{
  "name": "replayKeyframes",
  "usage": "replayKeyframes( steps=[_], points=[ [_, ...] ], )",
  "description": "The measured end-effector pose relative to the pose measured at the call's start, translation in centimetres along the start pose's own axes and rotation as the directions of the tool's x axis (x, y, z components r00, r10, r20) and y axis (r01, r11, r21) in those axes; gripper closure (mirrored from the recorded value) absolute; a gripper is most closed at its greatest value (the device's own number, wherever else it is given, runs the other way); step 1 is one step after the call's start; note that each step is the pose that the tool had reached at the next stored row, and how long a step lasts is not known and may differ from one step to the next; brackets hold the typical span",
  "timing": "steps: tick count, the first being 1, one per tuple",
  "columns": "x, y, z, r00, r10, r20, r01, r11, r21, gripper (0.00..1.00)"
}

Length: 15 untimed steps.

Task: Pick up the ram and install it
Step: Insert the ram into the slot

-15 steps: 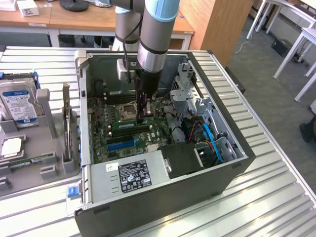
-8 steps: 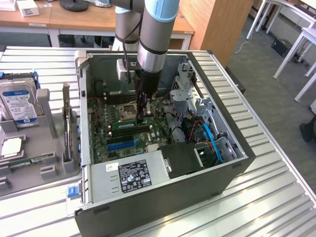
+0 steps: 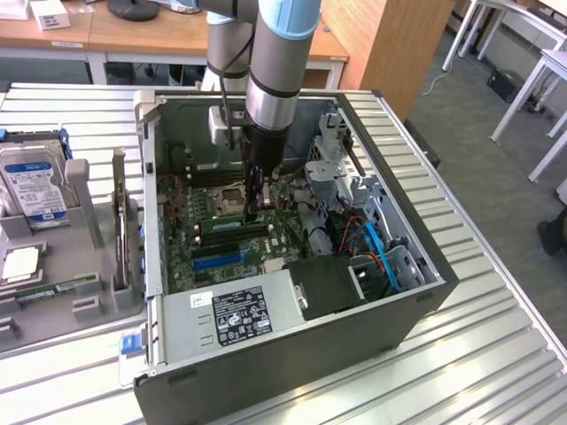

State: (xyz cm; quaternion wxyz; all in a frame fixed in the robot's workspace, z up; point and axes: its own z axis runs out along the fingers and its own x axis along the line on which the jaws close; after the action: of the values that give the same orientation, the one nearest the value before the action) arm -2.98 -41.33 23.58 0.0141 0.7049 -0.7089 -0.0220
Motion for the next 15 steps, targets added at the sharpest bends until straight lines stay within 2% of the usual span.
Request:
replayKeyframes(
  steps=[2,15],
  points=[
    [0.0,0.0,0.01,1.0,-0.002,0.0,0.002,1.0,0.0028,0.88],
    [0.23,-0.01,0.11,1.0,-0.002,0.0,0.002,1.0,0.0028,0.88]
  ],
)
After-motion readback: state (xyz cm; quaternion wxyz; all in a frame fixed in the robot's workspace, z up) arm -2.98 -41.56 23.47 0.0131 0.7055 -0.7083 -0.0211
